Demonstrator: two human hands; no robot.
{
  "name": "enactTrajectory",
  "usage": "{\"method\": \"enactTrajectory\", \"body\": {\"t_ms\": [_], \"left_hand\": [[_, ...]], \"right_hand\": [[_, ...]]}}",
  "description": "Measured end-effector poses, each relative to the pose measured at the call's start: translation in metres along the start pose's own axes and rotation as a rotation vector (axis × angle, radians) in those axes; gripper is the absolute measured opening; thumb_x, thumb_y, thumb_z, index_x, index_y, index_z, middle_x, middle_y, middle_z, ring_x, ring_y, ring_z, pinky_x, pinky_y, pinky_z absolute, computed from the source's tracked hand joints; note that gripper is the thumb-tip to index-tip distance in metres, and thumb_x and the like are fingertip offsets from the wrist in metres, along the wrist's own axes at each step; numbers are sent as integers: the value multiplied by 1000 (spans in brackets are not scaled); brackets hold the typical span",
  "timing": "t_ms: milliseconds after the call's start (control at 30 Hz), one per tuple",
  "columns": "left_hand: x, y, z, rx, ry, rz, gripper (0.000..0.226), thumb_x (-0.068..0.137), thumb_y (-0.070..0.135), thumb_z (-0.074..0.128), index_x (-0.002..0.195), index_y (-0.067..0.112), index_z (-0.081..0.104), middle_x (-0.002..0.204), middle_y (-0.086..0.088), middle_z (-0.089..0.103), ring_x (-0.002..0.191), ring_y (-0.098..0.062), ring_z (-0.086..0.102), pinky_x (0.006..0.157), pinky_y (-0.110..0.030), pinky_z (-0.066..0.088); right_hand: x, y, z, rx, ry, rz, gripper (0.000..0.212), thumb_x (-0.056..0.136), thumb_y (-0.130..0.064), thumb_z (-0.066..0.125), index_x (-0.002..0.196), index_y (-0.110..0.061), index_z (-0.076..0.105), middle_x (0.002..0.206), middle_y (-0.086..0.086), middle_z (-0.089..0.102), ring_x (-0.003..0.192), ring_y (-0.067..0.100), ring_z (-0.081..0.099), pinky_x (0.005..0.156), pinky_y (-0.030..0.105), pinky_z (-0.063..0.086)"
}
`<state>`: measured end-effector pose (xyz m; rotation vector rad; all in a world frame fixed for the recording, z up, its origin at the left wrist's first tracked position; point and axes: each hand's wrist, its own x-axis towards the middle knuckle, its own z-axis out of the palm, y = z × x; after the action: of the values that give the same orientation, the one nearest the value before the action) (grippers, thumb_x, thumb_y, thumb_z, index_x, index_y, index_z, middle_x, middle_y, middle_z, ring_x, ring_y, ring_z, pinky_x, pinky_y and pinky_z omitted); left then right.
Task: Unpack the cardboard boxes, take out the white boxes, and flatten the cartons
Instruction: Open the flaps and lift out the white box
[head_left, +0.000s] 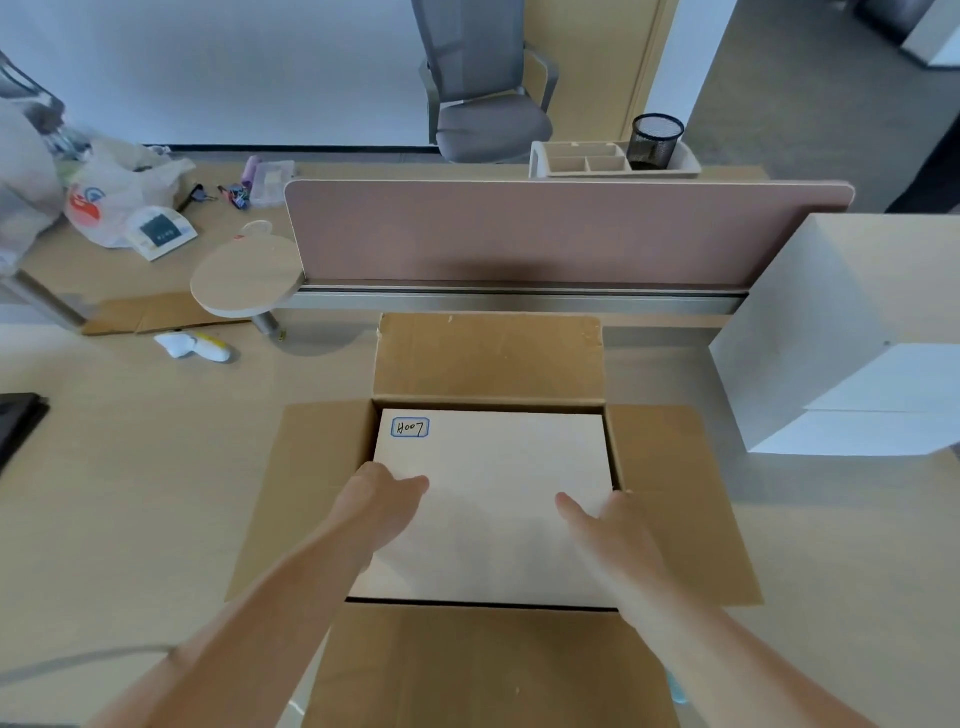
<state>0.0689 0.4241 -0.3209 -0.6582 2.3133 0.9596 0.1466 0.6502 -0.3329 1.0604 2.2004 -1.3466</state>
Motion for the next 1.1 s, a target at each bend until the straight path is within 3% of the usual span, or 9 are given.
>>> {"method": "enactTrajectory", "body": {"t_ms": [67, 133, 267, 400, 633, 733, 800, 933, 1100], "left_hand": [[-4, -1, -2, 17, 30, 12, 23, 102, 32, 56, 96, 11, 49, 85, 1, 48, 72, -17, 46, 65, -29, 38], [-9, -4, -8, 24, 58, 29, 19, 102, 32, 53, 98, 14, 50, 88, -1, 52, 69, -16, 47, 59, -26, 36], [-13, -13, -26, -76, 93, 48, 20, 95, 25, 58, 80, 12, 54, 71, -2, 51, 60, -23, 43, 55, -22, 28], [-15, -13, -44, -118, 83, 103, 16, 92, 18, 60, 89, 4, 66, 74, -8, 60, 65, -26, 49, 60, -27, 35], [-10, -17, -58, -76, 102, 193, 15, 89, 12, 63, 76, 4, 63, 64, -1, 53, 60, -23, 44, 55, -27, 30], [-10, -23, -57, -59, 86, 181, 25, 88, 9, 61, 65, 16, 56, 58, 6, 50, 57, -22, 42, 50, -27, 28], [-9, -28, -55, -46, 75, 186, 28, 89, 8, 59, 64, 20, 55, 52, 11, 52, 54, -21, 45, 48, -25, 29], [-7, -33, -57, -44, 63, 228, 17, 89, 8, 59, 89, 17, 73, 84, 3, 77, 79, -29, 67, 64, -31, 48], [-8, -33, -64, -103, 95, 267, 38, 88, 6, 63, 75, 42, 65, 76, 25, 73, 89, -17, 73, 80, -40, 59]], "right_hand": [[-2, 6, -3, 26, -14, 15, 45, 98, -54, 58, 120, -17, 46, 117, 1, 53, 105, 25, 55, 85, 36, 42], [-7, 10, -9, 60, 22, 14, 61, 96, -52, 61, 142, -16, 45, 136, 4, 56, 121, 29, 55, 93, 39, 45], [-20, 11, -14, 104, 40, -18, 62, 94, -45, 68, 145, -21, 42, 123, -3, 57, 107, 19, 57, 86, 38, 44], [-29, 1, -14, 108, 83, -94, 66, 91, -37, 74, 146, -20, 41, 108, -15, 59, 93, 2, 57, 76, 32, 41], [-30, -14, -13, -18, 18, -142, 80, 91, -37, 71, 156, -28, 24, 118, -11, 60, 104, 19, 58, 83, 39, 46], [-26, -22, -14, -53, -8, -137, 94, 91, -37, 72, 162, -27, 11, 139, -3, 54, 112, 21, 52, 87, 38, 44], [-24, -24, -14, -78, -8, -126, 97, 91, -38, 72, 162, -27, 8, 140, 0, 52, 111, 23, 52, 86, 40, 47], [-23, -23, -10, -149, 31, -128, 91, 87, -40, 74, 158, -25, 19, 134, 0, 58, 115, 27, 58, 89, 41, 51], [-23, -23, -6, -222, 71, -128, 92, 87, -34, 78, 158, -24, 19, 138, 1, 57, 121, 27, 57, 91, 39, 50]]}}
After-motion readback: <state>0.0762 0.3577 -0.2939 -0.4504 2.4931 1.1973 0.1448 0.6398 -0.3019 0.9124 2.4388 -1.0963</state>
